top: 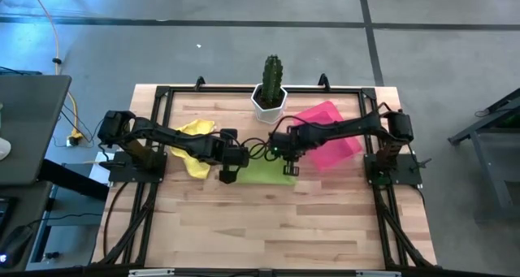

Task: Roll microfiber towels into tight, uniform cylinder then place into a basket
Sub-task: Fold the green towel

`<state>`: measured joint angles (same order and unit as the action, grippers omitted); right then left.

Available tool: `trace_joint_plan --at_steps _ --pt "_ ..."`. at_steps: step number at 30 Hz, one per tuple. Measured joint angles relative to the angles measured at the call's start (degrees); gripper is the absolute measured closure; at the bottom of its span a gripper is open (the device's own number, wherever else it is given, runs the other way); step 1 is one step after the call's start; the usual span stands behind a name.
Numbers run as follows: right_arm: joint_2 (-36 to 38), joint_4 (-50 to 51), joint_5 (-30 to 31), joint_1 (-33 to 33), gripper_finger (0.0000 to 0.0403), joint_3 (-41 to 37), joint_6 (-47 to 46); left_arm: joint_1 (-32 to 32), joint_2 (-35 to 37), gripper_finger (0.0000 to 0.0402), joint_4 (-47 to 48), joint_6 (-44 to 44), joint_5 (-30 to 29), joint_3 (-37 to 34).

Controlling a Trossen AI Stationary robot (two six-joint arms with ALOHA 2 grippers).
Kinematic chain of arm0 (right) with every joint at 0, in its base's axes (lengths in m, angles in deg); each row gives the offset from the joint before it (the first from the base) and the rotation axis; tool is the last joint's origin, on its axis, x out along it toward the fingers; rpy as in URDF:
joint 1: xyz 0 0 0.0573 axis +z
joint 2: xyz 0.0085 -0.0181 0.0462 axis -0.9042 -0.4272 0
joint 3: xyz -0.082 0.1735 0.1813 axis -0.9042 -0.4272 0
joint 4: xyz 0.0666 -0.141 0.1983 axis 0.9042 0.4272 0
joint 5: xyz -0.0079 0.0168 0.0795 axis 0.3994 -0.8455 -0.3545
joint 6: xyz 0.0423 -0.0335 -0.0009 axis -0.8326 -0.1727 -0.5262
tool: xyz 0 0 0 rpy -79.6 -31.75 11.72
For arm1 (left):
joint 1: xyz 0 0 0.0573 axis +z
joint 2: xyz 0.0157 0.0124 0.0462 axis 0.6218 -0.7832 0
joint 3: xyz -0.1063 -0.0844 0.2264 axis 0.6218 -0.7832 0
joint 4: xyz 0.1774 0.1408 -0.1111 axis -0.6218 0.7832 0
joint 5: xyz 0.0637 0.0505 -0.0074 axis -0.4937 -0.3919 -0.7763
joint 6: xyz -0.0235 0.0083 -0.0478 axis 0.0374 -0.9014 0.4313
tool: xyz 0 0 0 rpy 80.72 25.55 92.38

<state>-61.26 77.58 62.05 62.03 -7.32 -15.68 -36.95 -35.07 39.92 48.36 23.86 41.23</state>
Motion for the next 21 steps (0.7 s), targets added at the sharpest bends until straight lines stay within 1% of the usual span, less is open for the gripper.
trace_joint_plan --at_steps 7,10,16,21 --pt "-0.74 -0.53 -0.37 -0.67 0.0402 0.00 0.26 0.37 -0.84 0.0394 0.00 0.02 -0.20 0.00" --pt "-0.74 -0.35 -0.37 -0.82 0.0395 0.00 0.26 0.66 -1.81 0.0394 -0.15 -0.41 -0.38 0.00" --pt "-0.74 0.94 0.18 -0.89 0.0354 0.00 0.43 1.18 -5.03 0.0394 -0.86 -2.39 -1.61 -0.04" --pt "-0.74 4.61 6.10 -0.87 0.0314 0.00 0.40 1.25 -6.28 0.0394 -1.49 -2.56 -3.17 -0.04"
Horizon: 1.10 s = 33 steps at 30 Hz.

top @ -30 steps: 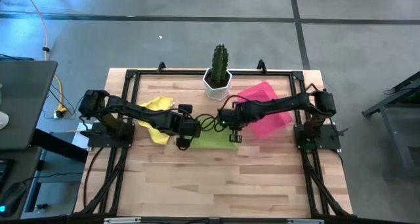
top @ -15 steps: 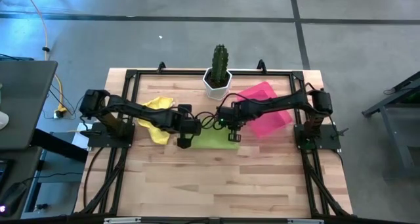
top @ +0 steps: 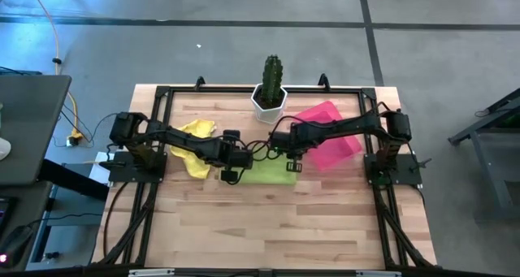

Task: Roll microfiber towels into tight, uniform cylinder then place into a basket
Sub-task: Fold the green towel, then roll the green towel

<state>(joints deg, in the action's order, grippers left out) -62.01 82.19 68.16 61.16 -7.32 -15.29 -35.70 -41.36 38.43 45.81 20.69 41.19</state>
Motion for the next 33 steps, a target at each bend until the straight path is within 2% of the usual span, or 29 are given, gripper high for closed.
trace_joint_plan --at_steps 3,9,18,22,29,33 --pt "0.00 1.10 0.63 0.00 0.0301 0.00 -1.66 0.02 -0.04 0.0394 -0.08 0.01 -0.31 0.00" --pt "0.04 -6.44 -7.12 0.15 0.0302 -1.77 -1.74 0.02 -0.03 0.0394 0.28 1.73 -1.64 0.00" --pt "0.04 -10.66 -6.69 0.22 0.0302 -5.46 -8.28 0.02 -0.03 0.0390 2.59 7.59 -2.02 0.00" --pt "0.04 -11.07 -6.71 0.33 0.0302 -5.70 -9.56 0.02 -0.03 0.0371 2.62 8.67 -2.97 0.00" --pt "0.03 -12.68 -6.92 1.95 0.0302 -5.70 -11.12 -0.02 -0.03 0.0313 2.98 8.70 -4.70 0.01" --pt "0.04 -12.26 -10.17 3.50 0.0302 -5.70 -15.52 -0.45 -0.01 0.0296 3.91 9.18 -5.40 0.61"
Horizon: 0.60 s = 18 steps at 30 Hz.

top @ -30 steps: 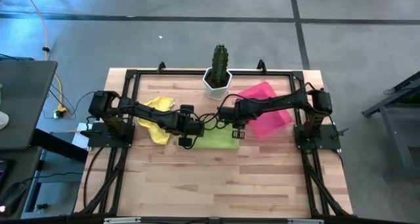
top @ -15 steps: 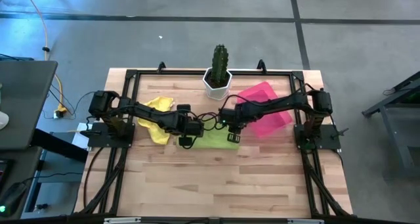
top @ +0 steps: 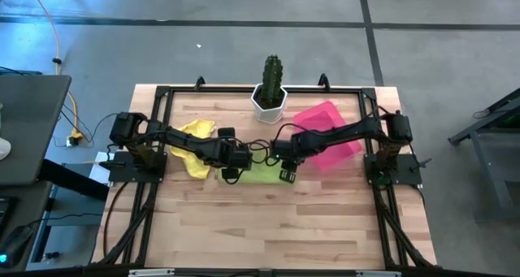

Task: Roll microfiber towels into tight, uniform cylinder then place into a basket
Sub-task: Roll the green towel

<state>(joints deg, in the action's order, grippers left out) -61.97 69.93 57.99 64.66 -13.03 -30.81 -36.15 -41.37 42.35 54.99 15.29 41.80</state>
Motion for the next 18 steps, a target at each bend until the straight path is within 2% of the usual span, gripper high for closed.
trace_joint_plan --at_steps 3,9,13,18 --pt "0.01 0.22 -0.50 1.43 0.0302 0.00 -2.92 -0.73 0.02 0.0294 2.02 0.94 0.00 1.87" --pt "-0.37 0.38 4.98 2.40 0.0302 0.03 -5.96 -2.62 0.99 0.0305 9.47 3.69 0.42 6.53" --pt "-2.79 0.27 4.99 2.38 0.0302 0.04 -6.95 -4.62 1.94 0.0311 17.47 6.66 0.89 9.85" --pt "-5.33 0.23 5.16 2.38 0.0302 0.35 -6.57 -7.35 3.70 0.0311 22.81 9.22 0.92 12.07"
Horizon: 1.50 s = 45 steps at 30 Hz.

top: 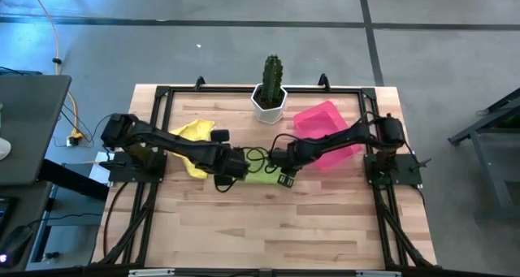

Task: Roll microfiber towels into tight, uniform cylinder then place into a basket
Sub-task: Roll the green towel

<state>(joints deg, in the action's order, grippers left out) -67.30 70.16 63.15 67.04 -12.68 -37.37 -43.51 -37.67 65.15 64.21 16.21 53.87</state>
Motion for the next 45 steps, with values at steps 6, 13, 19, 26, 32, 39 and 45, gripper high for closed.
trace_joint_plan --at_steps 6,13,19,26,32,39,45 --pt "-0.37 -0.06 3.05 -0.26 0.0302 0.02 5.70 -3.26 1.87 0.0312 -0.84 1.86 2.60 0.17" --pt "-0.73 -4.78 10.96 -3.82 0.0302 -0.23 17.63 -7.80 2.11 0.0312 -1.42 3.31 4.92 1.82" --pt "-0.37 -6.29 14.35 -7.07 0.0302 0.87 16.51 -10.68 2.11 0.0312 -1.26 3.40 4.20 3.28" --pt "1.23 -7.05 3.68 -6.05 0.0302 5.35 -0.68 -11.18 2.09 0.0312 -1.15 1.75 2.94 3.60" --pt "0.34 -23.29 3.78 -1.87 0.0302 3.65 -4.03 -10.97 2.07 0.0312 -0.94 0.63 2.93 3.60" --pt "-0.93 -28.86 13.11 1.56 0.0302 3.72 -9.21 -11.19 2.03 0.0312 -0.42 0.64 3.16 3.60" --pt "-5.42 -30.59 13.66 2.60 0.0302 3.78 -13.06 -11.24 2.00 0.0312 0.93 0.90 5.97 3.58"
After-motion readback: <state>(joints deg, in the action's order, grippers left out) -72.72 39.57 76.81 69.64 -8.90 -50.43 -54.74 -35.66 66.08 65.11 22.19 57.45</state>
